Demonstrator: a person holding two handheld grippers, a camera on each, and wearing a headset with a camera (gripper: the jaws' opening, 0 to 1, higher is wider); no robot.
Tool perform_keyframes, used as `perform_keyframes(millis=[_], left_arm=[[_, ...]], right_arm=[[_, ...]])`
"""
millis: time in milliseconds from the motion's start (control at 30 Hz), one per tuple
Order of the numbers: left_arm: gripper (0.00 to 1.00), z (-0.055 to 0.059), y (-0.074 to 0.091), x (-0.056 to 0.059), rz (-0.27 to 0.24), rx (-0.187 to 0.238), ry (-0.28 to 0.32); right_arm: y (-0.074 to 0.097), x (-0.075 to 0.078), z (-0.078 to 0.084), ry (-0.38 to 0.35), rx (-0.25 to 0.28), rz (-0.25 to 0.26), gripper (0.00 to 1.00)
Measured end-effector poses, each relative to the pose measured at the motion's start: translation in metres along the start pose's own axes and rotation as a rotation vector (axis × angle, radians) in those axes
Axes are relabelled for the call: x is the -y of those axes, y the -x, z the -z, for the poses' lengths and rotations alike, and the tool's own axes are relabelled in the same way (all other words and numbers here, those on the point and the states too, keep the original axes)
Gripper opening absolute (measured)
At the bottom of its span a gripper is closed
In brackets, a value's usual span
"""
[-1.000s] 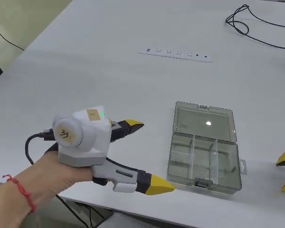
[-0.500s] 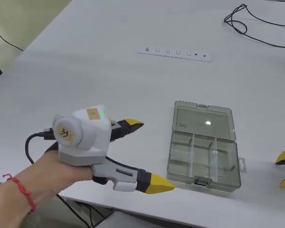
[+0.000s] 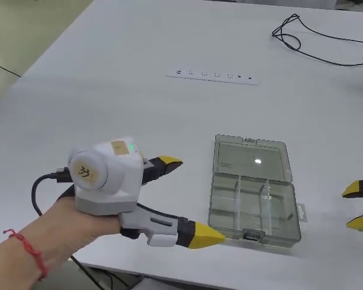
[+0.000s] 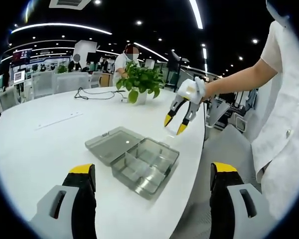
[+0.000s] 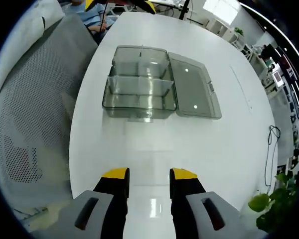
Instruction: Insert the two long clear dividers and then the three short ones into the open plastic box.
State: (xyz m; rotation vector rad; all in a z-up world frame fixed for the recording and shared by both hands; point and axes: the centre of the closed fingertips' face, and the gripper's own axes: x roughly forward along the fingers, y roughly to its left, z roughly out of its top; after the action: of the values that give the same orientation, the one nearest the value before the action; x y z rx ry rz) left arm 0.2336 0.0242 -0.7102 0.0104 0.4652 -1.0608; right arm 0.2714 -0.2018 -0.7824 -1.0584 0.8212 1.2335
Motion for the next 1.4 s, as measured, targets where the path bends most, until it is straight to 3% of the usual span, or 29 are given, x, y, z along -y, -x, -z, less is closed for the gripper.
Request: perform_keyframes(millis=[233,400,533,600,733,867,1000,1400], left_arm=[[0.92,-0.015,-0.009,0.004,0.008,0.011,0.051],[0.86,-0.027,-0.016,0.008,0.017,0.032,0.146],[0.81,-0.034,-0.024,0.014,0.036,0.044,0.182],[0.76,-0.036,-0.027,0.016,0.038,0.035,0.225],[0.67,-0.046,-0.034,0.023,0.068,0.068,0.326],[0.59,-0.046,-0.041,0.031,0.085,0.056,0.342],[0.54,-0.047,-0.049,0.041,0.114,0.06,0.418],[0.3,-0.048,-0.061,0.056,0.169,0.062,0.541]], right_arm=[[0.026,-0.003,-0.038,0.024,0.053,0.065,0.33],[0.038,-0.006,-0.068,0.026,0.095,0.106,0.33],[0.044,-0.008,-0.089,0.028,0.116,0.134,0.33],[0.043,-0.006,-0.091,0.023,0.128,0.141,0.33],[0.048,-0.012,-0.111,0.028,0.148,0.159,0.33],[0.052,-0.016,-0.123,0.036,0.159,0.169,0.33],[0.057,-0.02,-0.137,0.053,0.164,0.187,0.33],[0.064,-0.031,-0.162,0.064,0.181,0.201,0.33]])
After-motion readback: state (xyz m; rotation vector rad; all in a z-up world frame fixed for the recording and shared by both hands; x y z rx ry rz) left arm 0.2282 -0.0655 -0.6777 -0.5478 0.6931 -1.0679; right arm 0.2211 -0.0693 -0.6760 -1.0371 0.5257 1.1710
